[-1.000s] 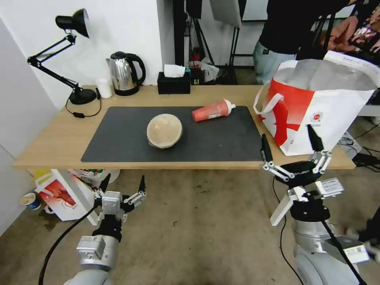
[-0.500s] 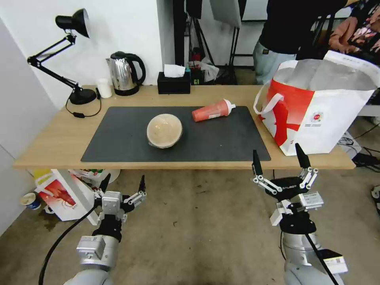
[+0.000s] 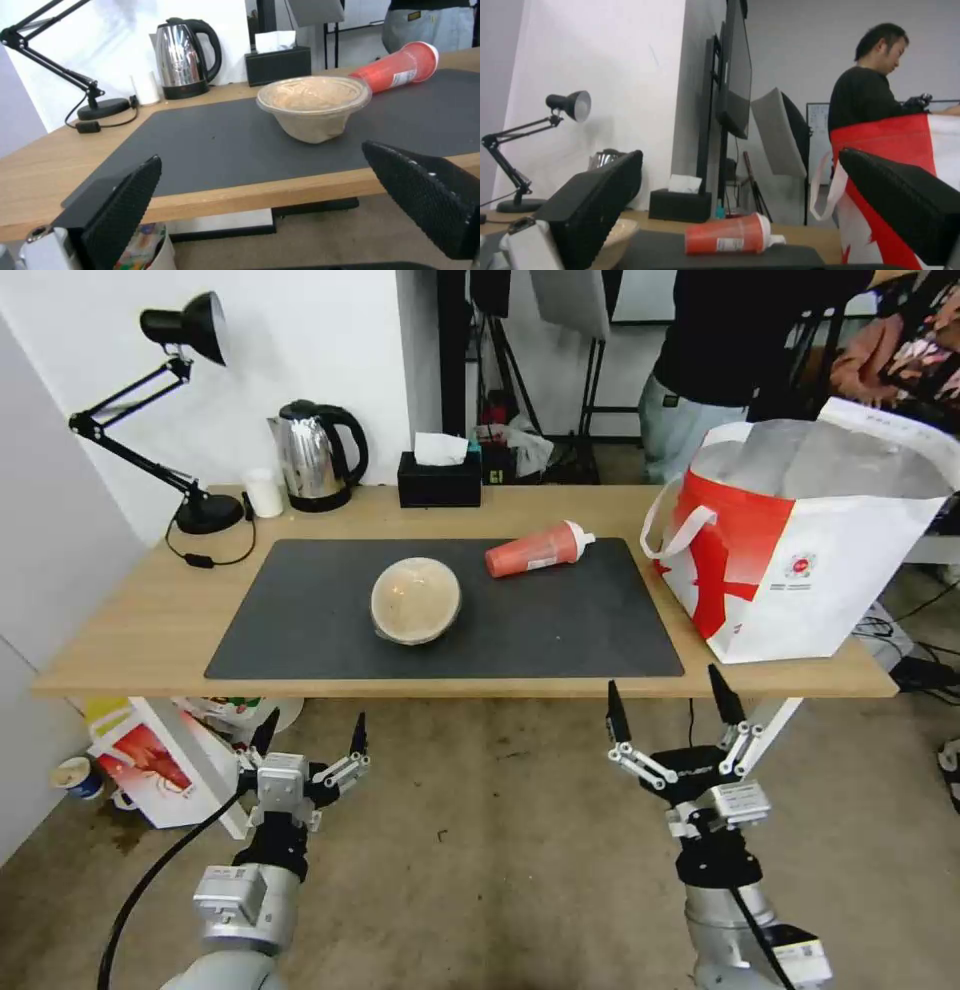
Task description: Pick up the trash from the table and place it into the takeout bag.
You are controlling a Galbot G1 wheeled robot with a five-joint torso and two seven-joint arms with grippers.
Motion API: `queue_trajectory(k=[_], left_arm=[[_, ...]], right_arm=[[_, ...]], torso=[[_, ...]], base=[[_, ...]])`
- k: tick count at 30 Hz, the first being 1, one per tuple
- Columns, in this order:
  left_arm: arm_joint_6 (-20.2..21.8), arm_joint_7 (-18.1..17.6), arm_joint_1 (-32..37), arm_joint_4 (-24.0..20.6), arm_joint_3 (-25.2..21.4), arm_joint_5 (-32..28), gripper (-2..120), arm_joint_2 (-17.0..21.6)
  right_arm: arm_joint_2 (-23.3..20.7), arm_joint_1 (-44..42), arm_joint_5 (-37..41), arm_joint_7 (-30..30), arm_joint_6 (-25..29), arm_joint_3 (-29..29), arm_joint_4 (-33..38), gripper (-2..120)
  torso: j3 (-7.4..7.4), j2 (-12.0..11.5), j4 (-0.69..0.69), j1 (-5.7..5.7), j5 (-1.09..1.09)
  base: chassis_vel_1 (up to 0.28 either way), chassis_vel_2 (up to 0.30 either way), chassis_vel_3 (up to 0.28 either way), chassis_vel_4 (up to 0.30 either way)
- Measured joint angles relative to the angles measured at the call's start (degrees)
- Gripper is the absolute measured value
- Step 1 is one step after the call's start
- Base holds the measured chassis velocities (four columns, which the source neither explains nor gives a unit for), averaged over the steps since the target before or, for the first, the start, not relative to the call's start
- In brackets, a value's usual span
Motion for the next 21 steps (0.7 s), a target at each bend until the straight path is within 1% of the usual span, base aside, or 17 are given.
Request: queue_trajectory(k=[12,21], left_arm=[[0.00,0.00,0.00,0.00,0.00,0.00,100,0.00],[0.00,0.00,0.00,0.00,0.00,0.00,100,0.00]], right_arm=[[0.44,-0.63,-1.89,2.86,-1.77,-2.43,-1.45,100],[0.86,-0.67,-2.25,3.34,-2.39,-2.76,-2.13,100]], torso=[[0.00,0.00,0.00,0.00,0.00],[0.00,0.00,0.00,0.01,0.00]], base=[[0.000,0.000,0.000,0.000],[0.000,0.000,0.000,0.000]])
